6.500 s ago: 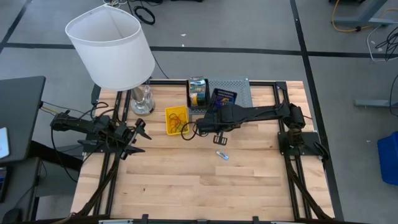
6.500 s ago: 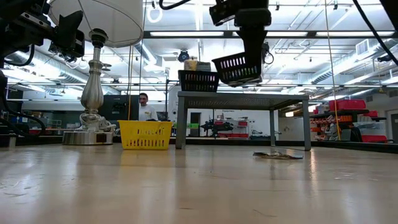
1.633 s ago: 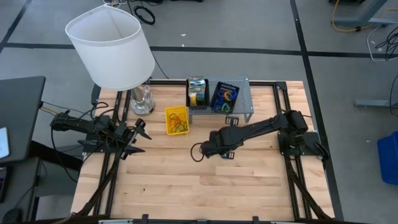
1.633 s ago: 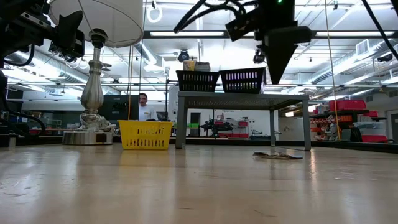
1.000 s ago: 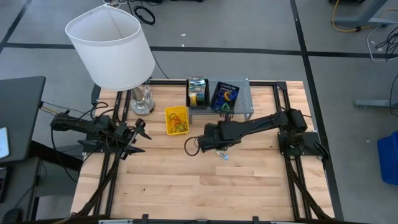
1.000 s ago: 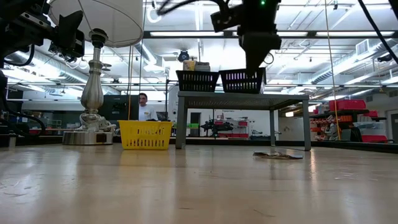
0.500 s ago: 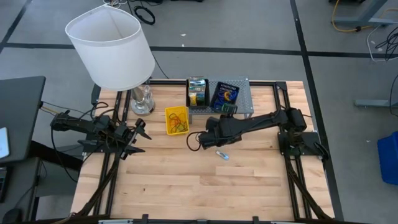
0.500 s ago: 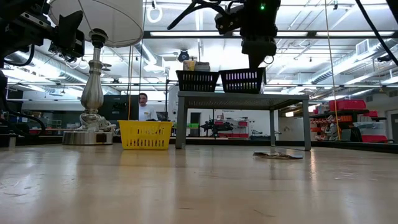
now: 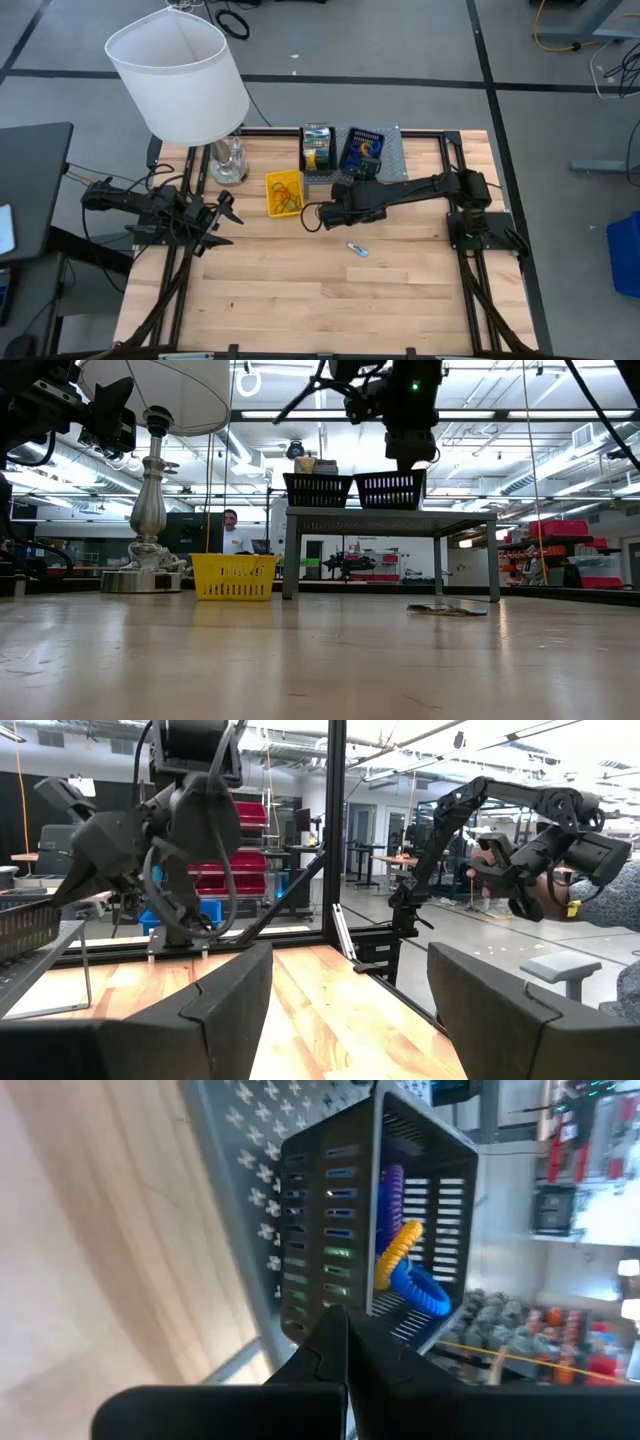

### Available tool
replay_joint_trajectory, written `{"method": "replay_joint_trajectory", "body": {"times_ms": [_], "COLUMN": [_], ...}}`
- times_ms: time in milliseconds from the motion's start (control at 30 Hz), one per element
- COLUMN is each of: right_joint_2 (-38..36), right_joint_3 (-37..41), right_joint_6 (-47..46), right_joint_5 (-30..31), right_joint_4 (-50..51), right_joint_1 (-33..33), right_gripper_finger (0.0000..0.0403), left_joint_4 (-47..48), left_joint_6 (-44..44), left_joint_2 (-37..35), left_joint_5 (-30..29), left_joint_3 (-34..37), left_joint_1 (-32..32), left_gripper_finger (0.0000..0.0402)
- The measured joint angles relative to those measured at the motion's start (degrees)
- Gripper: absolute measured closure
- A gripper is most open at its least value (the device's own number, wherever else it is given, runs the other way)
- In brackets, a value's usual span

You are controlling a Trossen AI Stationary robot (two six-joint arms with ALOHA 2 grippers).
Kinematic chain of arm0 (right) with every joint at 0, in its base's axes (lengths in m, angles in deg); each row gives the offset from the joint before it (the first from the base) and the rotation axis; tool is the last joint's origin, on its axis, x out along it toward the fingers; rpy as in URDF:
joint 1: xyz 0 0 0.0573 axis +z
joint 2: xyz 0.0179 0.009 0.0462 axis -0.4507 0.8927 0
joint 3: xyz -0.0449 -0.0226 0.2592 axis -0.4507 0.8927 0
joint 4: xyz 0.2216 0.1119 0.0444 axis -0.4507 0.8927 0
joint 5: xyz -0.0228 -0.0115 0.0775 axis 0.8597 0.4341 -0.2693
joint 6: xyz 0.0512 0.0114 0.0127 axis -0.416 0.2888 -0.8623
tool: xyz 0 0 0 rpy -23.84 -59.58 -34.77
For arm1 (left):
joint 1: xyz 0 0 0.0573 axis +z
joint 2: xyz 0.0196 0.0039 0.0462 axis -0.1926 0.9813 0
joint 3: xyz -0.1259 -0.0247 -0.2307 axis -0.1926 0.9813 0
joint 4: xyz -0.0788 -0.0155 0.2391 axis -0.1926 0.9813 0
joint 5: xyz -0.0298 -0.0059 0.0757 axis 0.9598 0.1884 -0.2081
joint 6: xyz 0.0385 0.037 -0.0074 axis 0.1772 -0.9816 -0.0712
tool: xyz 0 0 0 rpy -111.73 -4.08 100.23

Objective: Pick & Place Office Desk Supplies
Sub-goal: Put the black bin on the shelf

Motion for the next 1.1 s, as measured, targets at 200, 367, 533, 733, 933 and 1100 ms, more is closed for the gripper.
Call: {"method": "replay_joint_trajectory", "body": {"times_ms": [200,367,533,733,933,1100], "right_joint_2": [0.0,0.0,0.0,0.0,0.0,0.0], "right_joint_3": [3.9,6.7,4.3,-3.2,-11.1,-15.3], "right_joint_6": [2.7,2.7,1.4,1.2,3.4,6.0], "right_joint_5": [0.2,-0.9,-3.9,-1.5,-0.7,-6.1], "right_joint_4": [0.0,0.0,0.0,0.0,-0.1,0.0], "right_joint_1": [-1.8,-2.1,-1.0,1.3,-3.7,-11.8], "right_gripper_finger": [0.0403,0.0403,0.0403,0.0403,0.0403,0.0403], "left_joint_4": [0.0,0.0,0.0,0.0,0.0,0.0], "left_joint_6": [0.0,0.0,0.0,0.0,0.0,0.0], "left_joint_2": [0.0,0.0,0.0,0.0,0.0,0.0], "left_joint_5": [0.0,0.0,0.0,0.0,0.0,0.0], "left_joint_3": [0.0,0.0,0.0,0.0,0.0,0.0], "left_joint_1": [0.0,0.0,0.0,0.0,0.0,0.0], "left_gripper_finger": [0.0133,0.0133,0.0133,0.0133,0.0133,0.0133]}}
